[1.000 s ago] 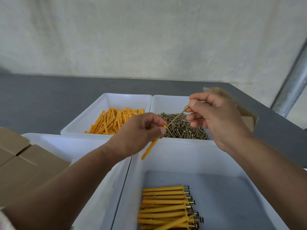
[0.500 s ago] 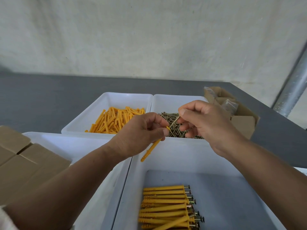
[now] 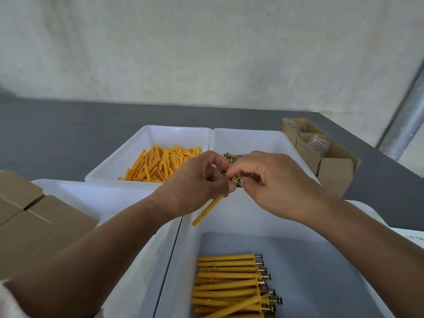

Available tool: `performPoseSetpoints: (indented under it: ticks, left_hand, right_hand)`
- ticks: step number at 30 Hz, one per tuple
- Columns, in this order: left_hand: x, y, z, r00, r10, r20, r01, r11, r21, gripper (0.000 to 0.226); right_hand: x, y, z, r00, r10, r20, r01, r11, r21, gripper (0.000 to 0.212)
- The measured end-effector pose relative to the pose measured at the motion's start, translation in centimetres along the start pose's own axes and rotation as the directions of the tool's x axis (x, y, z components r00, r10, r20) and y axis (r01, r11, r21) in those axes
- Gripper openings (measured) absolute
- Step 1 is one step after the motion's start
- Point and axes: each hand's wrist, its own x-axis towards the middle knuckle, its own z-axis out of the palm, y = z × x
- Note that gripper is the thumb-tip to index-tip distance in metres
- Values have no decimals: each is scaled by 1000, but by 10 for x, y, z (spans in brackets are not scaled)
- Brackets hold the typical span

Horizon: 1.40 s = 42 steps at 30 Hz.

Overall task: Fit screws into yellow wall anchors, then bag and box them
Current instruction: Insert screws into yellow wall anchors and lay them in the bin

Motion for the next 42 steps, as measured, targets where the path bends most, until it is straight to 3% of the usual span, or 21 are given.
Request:
performPoseSetpoints:
  ticks: [6,10,13,17,20,24,28,34,36,37,39,41,42]
  left_hand:
    - [-2,0,2,998,-4,66,2,1000,20,25]
    - [-1,-2,0,999,-2,48,2,1000,-14,21]
    - [2,-5,-5,995,4,-95,-5,1000,-10,12]
    - [8,-17,-15,941,11,-338,72,970,231,13]
    - [10,-25,-22,906,-24,-422,180,925,334,9]
    - [13,-39,-28,896,-54,-441,265,861,433,5]
    - [15,-48,-29,914,-115,-389,329,770,547,17]
    - [16,-53,-29,951,-146,-271,296,676,675,40]
    - [16,-55,-29,954,-167,-251,296,666,684,47]
    - [16,-55,-29,954,-173,-247,298,662,688,49]
    - [17,-56,-29,953,-180,-243,301,649,699,52]
    - [18,-55,-28,954,-187,-236,301,632,714,52]
    - [18,-55,-28,955,-189,-228,296,621,726,52]
  right_hand:
    - [-3,-3,-7,989,-93,118,127,937,-324,11]
    - [-6,-1,-13,949,82,306,24,944,-328,7]
    - [-11,0,-13,797,229,558,-58,950,-306,6]
    - [-16,-2,1,568,338,751,-183,941,-286,9]
    - [-17,-3,11,491,347,799,-221,937,-271,12]
    - [-18,-3,20,453,340,824,-227,938,-262,10]
    - [-19,-4,26,424,337,841,-227,938,-262,8]
    - [-18,-5,24,403,342,849,-245,934,-261,16]
    - [-15,-6,17,435,333,837,-244,938,-246,16]
    - [-12,-5,12,488,322,811,-234,944,-234,15]
    - [-5,-1,1,672,286,683,-211,958,-194,15]
    - [3,10,-6,856,260,446,-225,965,-131,20]
    - [7,17,-6,911,262,317,-243,965,-99,22]
